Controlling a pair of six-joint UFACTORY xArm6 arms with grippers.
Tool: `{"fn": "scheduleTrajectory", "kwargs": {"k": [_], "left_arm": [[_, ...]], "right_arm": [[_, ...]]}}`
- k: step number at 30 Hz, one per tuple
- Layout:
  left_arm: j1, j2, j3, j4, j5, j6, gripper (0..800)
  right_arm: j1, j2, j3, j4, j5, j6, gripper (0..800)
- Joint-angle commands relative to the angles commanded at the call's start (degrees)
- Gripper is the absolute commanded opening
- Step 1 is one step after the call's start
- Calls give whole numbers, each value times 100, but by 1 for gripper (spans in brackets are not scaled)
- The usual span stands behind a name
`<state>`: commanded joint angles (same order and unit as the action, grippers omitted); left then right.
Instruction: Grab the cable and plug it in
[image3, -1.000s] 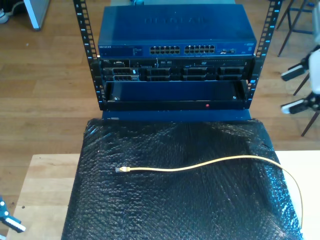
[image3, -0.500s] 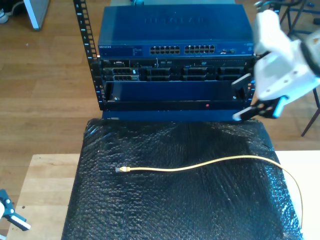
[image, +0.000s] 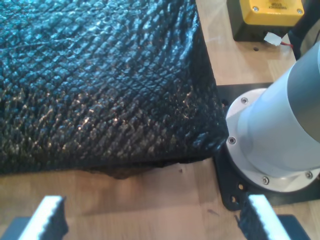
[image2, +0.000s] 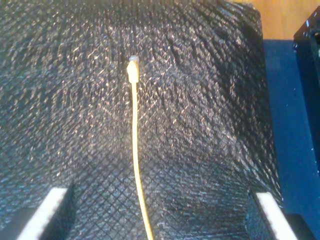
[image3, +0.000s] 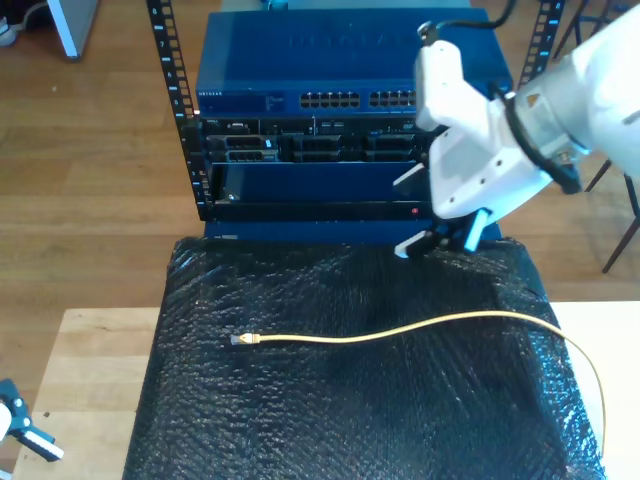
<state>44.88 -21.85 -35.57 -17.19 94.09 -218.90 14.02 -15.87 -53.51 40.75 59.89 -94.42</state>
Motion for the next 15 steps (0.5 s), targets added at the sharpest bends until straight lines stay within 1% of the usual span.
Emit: {"fn": "scheduleTrajectory", "kwargs": {"k": [6, 10, 15], "left_arm": [[-79, -53, -44, 9, 9, -97, 800], [-88, -44, -35, 0, 0, -105, 800], [-343, -44, 0, -9, 0, -281, 800]], "right_arm": [[264, 35, 9, -185, -53, 141, 797], [563, 264, 0, -360, -396, 264, 797], [800, 492, -35, -510, -563, 448, 798]]}}
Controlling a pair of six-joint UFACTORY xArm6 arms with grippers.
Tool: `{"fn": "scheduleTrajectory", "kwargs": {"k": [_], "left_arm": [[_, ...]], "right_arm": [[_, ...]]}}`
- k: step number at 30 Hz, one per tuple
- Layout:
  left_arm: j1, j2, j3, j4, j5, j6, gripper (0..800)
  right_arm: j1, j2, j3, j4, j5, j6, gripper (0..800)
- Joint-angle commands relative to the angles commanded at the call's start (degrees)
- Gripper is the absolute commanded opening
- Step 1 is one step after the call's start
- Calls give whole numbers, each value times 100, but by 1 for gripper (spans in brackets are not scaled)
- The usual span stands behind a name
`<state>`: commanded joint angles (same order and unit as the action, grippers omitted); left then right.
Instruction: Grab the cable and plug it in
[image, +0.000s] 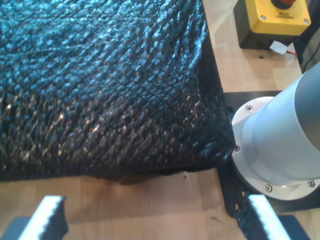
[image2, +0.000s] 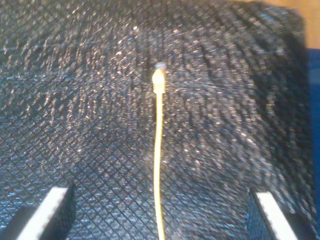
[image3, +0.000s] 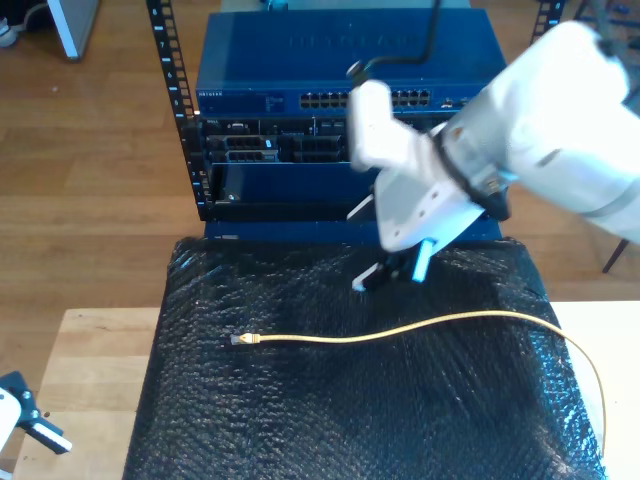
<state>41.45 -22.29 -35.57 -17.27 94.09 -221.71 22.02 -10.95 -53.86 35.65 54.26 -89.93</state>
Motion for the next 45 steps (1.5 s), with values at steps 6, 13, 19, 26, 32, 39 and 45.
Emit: {"fn": "scheduleTrajectory", "kwargs": {"k": [6, 13, 19, 26, 32, 39, 45], "left_arm": [[-255, 53, 0, -9, -79, -193, 800], [-695, 53, 0, -44, -308, -642, 800], [-949, 79, 9, -105, -325, -879, 800], [-976, 141, 9, -246, -325, -897, 800], [-976, 158, 0, -255, -448, -897, 800], [-976, 167, -9, -255, -466, -1011, 800], [-976, 167, -26, -273, -510, -1064, 800]], "right_arm": [[492, 369, -229, -501, -308, 431, 796], [967, 809, -563, -1284, -325, 1125, 797], [1081, 1196, -923, -1310, -316, 1169, 796], [1336, 1521, -1169, -1336, -334, 1196, 794], [1433, 1574, -1196, -2075, -334, 1952, 794], [1547, 1705, -1196, -2927, -325, 2848, 796], [1697, 2101, -1398, -2936, -325, 3007, 794]]}}
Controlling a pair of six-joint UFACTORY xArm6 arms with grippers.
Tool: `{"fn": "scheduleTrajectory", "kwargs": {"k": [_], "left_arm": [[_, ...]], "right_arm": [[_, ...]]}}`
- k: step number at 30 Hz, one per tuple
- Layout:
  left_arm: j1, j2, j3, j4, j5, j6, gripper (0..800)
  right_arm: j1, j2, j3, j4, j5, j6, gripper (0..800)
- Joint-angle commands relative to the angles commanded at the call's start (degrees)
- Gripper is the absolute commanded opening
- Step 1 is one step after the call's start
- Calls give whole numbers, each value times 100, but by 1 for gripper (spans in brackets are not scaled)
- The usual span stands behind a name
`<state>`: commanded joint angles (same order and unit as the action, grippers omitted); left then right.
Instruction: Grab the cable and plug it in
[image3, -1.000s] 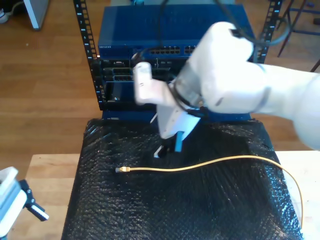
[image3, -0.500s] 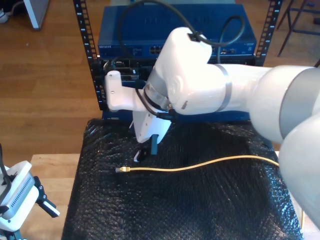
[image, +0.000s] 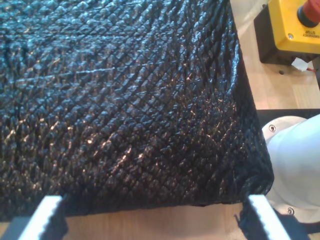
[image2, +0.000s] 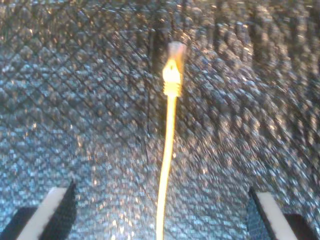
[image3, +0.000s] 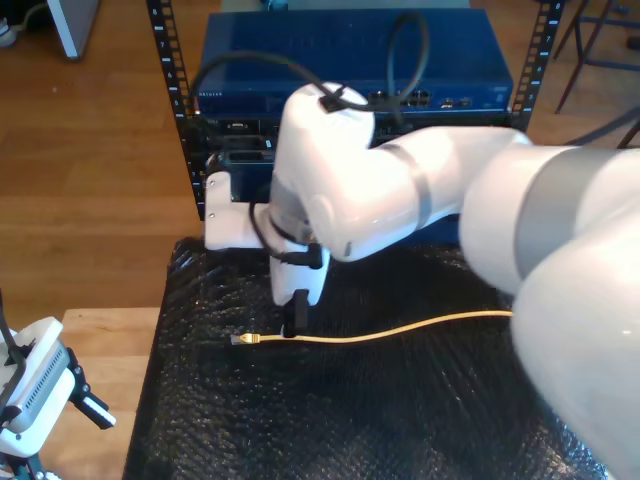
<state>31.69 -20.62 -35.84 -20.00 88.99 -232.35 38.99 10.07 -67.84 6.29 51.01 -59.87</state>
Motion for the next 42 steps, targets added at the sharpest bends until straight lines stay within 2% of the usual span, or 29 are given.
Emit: {"fn": "scheduleTrajectory", "kwargs": {"k": [5, 15, 23, 36, 42], "left_arm": [[-9, 0, 0, -26, -9, -97, 800], [-9, 9, 0, -26, -9, -105, 800], [0, 9, 18, -26, -9, -105, 800], [0, 9, 18, -26, -9, -149, 800], [0, 9, 18, -35, 0, -149, 800]], "right_arm": [[167, 369, -273, -53, 0, 255, 793], [308, 721, -422, -695, 0, 853, 792], [352, 985, -440, -695, -9, 976, 791], [457, 1424, -923, -835, -9, 1064, 781], [457, 1451, -958, -879, -9, 1064, 772]]}}
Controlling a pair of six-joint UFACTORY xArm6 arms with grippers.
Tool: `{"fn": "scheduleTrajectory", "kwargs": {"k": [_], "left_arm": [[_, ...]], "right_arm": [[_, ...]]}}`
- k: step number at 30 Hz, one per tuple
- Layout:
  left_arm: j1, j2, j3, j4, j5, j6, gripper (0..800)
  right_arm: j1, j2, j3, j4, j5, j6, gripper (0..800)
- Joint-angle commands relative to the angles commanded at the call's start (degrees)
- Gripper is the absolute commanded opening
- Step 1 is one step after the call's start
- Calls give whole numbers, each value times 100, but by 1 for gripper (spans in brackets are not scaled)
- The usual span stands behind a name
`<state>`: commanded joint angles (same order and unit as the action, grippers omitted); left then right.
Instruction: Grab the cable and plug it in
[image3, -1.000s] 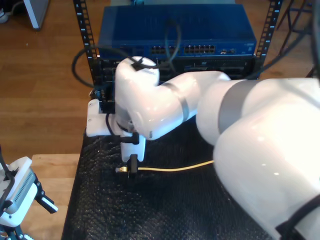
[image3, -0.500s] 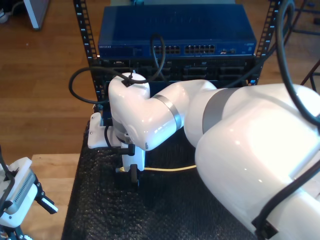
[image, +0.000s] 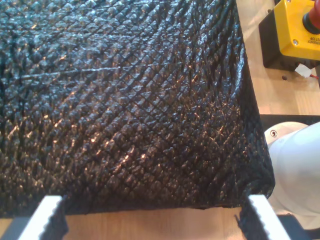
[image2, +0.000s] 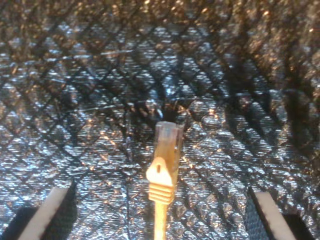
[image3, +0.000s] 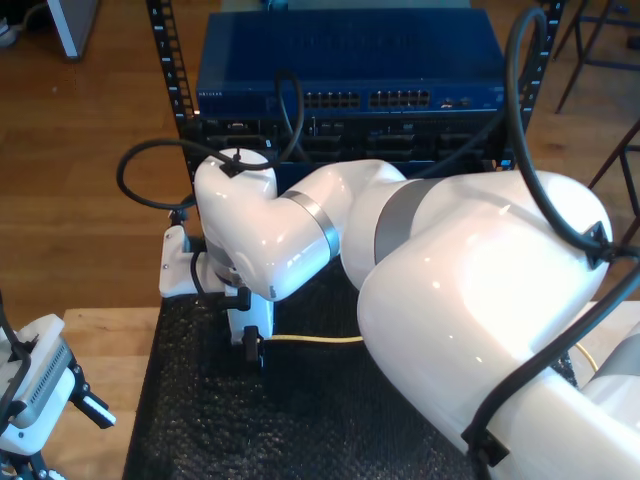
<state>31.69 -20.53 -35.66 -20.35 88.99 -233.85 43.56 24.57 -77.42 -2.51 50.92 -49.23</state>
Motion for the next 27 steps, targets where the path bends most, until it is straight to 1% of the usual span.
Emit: {"fn": "scheduleTrajectory", "kwargs": {"k": [5, 6, 9, 12, 16, 18, 21, 25, 27], "left_arm": [[0, 0, 0, 9, 0, 9, 800], [0, 0, 0, 0, 0, 9, 800], [0, 0, 0, 9, 0, 9, 800], [0, 0, 0, 9, 0, 9, 800], [0, 0, 0, 9, 0, 9, 800], [0, 0, 0, 0, 0, 9, 800], [0, 0, 0, 0, 0, 9, 800], [0, 0, 0, 9, 0, 9, 800], [0, 0, 0, 0, 0, 9, 800]], "right_arm": [[-9, 0, 9, -9, 0, 0, 722], [-9, 0, 18, -18, 0, 0, 691], [-18, 0, 44, -26, 0, 9, 674], [-18, -9, 44, -35, 0, 62, 635], [-18, -18, 62, -185, 0, 229, 570], [-9, -35, 70, -299, 9, 334, 517], [-9, -35, 88, -466, 9, 431, 487], [-9, -35, 88, -484, 9, 501, 460], [0, -35, 88, -484, 18, 501, 460]]}}
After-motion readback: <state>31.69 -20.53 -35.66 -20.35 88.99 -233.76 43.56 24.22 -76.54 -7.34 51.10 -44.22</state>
